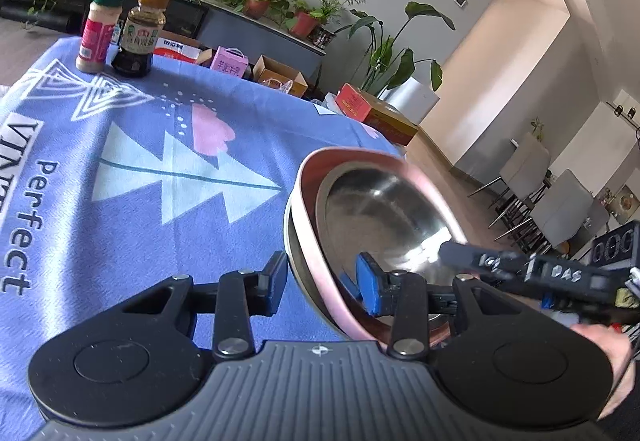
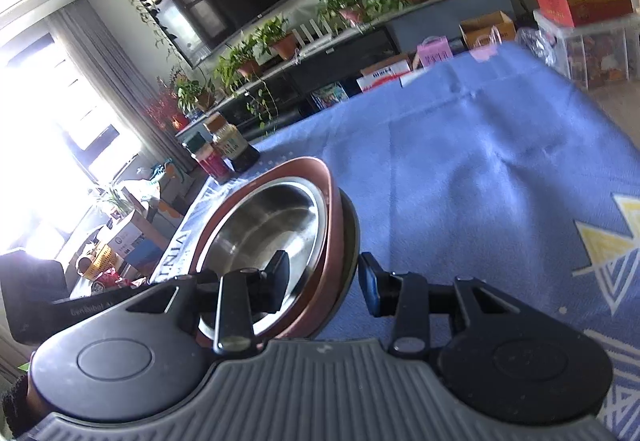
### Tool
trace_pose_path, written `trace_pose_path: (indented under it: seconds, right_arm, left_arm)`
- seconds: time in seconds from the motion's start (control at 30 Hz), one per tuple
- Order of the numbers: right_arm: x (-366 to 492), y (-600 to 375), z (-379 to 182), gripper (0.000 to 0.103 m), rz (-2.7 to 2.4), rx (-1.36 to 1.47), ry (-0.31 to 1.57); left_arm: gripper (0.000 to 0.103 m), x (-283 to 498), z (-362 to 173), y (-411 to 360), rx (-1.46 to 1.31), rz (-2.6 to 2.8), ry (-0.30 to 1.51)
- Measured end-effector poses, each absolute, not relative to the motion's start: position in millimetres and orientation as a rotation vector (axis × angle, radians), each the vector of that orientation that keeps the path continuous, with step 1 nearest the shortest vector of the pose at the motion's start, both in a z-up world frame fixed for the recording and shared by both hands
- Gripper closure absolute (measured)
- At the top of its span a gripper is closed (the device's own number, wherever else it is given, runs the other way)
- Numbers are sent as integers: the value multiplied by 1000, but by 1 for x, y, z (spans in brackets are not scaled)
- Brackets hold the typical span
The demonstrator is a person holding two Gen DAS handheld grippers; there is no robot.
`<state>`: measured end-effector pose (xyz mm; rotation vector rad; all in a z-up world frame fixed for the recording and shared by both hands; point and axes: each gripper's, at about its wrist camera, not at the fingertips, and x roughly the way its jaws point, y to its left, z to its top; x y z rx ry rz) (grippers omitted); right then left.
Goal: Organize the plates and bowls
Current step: 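Carry the stack over the black pot and lower it inside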
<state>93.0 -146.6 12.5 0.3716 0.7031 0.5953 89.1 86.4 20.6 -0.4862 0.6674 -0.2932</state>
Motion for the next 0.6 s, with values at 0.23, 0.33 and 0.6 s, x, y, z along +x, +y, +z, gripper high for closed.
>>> trace_pose_path:
  seconds: [0.23, 0.33, 0.6]
  right_arm:
    - [79, -140, 26, 32, 602, 356, 662]
    - [78, -140, 21, 32, 594, 369, 676]
    - [59, -142, 38, 33, 613, 374, 634]
  left_arm:
    - [69, 75, 34, 89, -488, -271, 643]
    - [68, 68, 39, 90, -498, -276, 641]
    - [69, 45, 66, 88, -489, -282, 590]
